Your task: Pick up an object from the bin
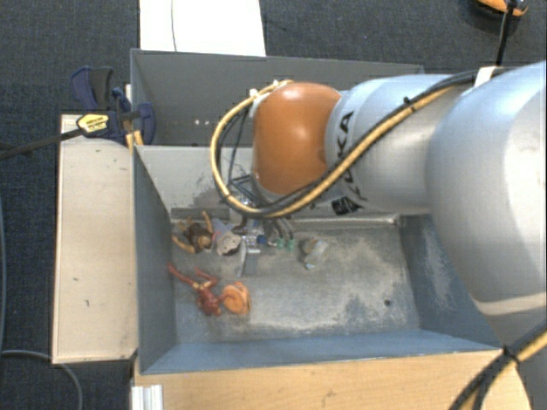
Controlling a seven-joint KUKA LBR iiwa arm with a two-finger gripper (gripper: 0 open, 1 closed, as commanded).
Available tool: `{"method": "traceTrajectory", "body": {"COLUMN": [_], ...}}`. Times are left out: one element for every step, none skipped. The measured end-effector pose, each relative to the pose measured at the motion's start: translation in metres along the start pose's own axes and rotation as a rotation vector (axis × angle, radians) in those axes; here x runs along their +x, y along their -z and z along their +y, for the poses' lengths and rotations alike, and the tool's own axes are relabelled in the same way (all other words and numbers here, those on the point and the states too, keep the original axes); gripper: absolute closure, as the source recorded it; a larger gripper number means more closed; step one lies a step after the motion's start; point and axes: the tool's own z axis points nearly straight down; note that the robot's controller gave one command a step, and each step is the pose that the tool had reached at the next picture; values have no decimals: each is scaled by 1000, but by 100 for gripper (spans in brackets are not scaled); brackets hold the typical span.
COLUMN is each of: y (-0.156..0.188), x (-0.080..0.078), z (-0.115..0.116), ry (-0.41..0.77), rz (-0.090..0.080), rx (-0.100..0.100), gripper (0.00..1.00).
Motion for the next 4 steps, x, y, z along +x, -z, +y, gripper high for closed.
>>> {"method": "traceTrajectory", "body": {"y": [5,-43,-14,-8], "x": [-2,25,45,52], "z": [-1,44,61,66], "ry": [-5,-111,-114,-217], "rz": [-8,-5,-4,-9], "rx": [-2,-2,-2,-5], "gripper": [0,0,0,0]}}
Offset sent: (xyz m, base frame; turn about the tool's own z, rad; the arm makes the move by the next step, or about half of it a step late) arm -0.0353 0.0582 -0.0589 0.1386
